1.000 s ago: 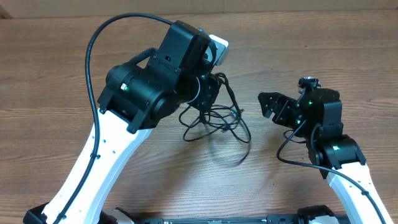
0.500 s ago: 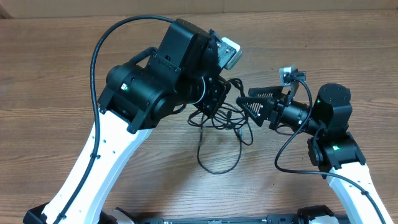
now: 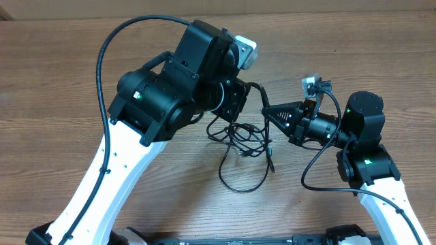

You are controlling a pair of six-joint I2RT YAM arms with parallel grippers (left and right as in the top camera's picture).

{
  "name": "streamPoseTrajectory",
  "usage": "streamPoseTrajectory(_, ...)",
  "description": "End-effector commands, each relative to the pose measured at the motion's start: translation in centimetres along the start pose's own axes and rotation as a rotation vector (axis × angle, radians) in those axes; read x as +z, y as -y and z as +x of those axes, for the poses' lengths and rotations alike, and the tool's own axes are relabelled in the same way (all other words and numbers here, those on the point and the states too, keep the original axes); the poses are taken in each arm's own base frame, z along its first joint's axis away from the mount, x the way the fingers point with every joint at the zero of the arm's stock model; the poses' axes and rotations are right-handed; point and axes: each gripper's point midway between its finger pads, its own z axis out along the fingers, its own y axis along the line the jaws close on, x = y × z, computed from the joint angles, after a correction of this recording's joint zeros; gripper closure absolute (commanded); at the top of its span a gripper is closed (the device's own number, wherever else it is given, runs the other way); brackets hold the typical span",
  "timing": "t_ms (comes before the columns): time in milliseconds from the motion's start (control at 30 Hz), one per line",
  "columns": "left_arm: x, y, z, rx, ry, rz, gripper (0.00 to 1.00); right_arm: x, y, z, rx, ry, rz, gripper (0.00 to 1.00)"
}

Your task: Untangle cables

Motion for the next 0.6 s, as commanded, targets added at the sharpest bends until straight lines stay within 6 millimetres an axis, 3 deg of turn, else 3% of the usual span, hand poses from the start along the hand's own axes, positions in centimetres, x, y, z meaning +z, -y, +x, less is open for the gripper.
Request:
streamPoseTrajectory(0,-1.6,-4.1,-1.3,-0.22,0.103,-0.23,0.96,-0.1,0.0,-0.2,-0.001,0.004,0.004,0.96)
streamPoseTrajectory(167,-2.3,-6.4,-0.9,-0.402,0.141,-0.358,0.96,-0.1,0.0,-0.2,-0.001,0.004,0.004,0.96)
streamPoseTrajectory(567,-2.8,-7.6,-0.9,-0.475,0.181,-0.427,0.96,-0.1,0.0,-0.1,0.007,-0.001,0.006,0.96)
